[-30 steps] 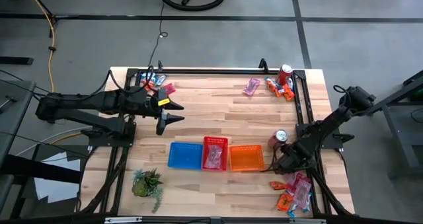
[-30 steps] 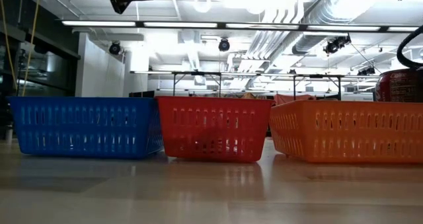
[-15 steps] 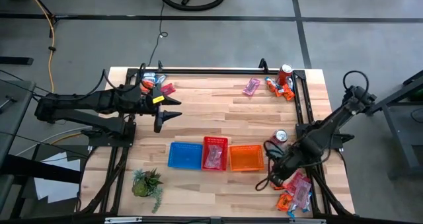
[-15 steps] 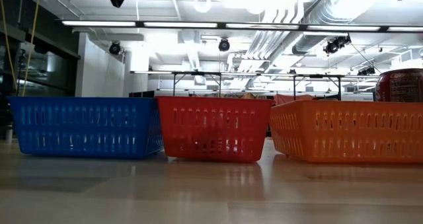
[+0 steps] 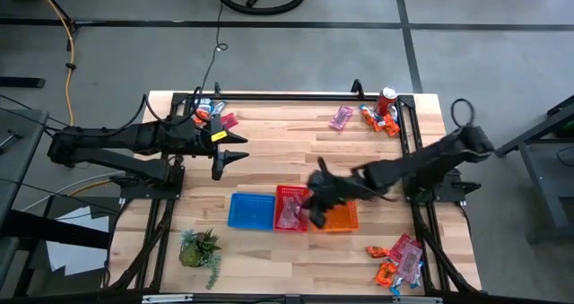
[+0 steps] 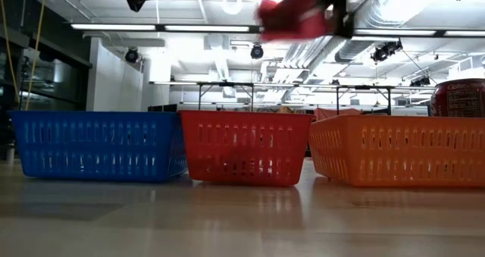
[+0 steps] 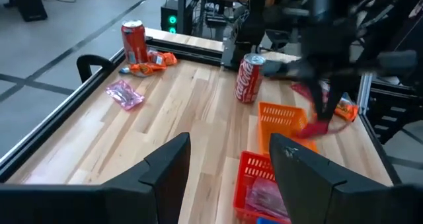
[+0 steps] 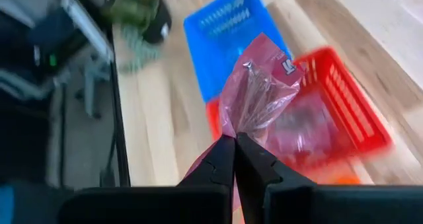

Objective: Sort candy
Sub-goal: Put the red candy pack into the red bin

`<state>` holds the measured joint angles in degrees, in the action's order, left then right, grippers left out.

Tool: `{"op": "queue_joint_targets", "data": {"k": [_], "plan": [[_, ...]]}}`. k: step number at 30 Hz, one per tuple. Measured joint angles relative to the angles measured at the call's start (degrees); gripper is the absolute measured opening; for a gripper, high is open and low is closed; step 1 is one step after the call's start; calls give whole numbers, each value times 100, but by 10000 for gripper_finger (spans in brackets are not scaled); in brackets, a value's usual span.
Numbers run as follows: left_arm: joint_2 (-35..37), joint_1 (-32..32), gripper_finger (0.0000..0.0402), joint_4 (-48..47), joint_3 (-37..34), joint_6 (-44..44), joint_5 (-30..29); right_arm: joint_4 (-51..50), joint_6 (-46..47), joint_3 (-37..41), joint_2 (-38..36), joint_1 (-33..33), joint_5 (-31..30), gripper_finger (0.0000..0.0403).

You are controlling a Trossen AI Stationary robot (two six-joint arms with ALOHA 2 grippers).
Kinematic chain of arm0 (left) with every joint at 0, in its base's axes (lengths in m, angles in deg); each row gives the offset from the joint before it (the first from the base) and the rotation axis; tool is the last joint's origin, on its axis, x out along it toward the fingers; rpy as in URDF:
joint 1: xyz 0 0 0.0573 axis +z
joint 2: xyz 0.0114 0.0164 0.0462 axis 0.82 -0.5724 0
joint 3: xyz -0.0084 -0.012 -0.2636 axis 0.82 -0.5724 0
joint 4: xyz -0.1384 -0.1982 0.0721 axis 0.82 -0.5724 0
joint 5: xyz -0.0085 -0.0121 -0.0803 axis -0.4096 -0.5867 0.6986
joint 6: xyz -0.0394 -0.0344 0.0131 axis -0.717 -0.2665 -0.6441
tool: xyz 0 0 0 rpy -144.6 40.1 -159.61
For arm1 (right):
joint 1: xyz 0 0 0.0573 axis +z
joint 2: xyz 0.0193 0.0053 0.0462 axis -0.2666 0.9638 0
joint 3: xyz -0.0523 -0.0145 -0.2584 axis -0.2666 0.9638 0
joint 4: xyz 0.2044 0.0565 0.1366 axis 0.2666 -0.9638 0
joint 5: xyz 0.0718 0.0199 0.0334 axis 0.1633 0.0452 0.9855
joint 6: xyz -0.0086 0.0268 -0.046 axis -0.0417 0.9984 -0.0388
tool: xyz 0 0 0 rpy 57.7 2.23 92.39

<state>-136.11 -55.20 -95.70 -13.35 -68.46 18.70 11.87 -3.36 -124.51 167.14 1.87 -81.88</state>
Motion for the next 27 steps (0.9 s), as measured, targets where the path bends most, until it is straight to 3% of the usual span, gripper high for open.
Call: {"op": "queue_joint_targets", "data": {"k": [9, 14, 22, 27], "plan": [[0, -2, 195, -8, 0, -533, 10, 694, 1193, -13, 1125, -332, 581, 0], [0, -2, 195, -16, 0, -460, 10, 789, 1474, -17, 1345, -300, 409, 12], [0, -2, 195, -19, 0, -438, 9, 597, 1158, -24, 1273, -349, 391, 116], [0, -2, 195, -19, 2, -727, 61, 526, 771, -24, 1084, -435, 820, 180]]}}
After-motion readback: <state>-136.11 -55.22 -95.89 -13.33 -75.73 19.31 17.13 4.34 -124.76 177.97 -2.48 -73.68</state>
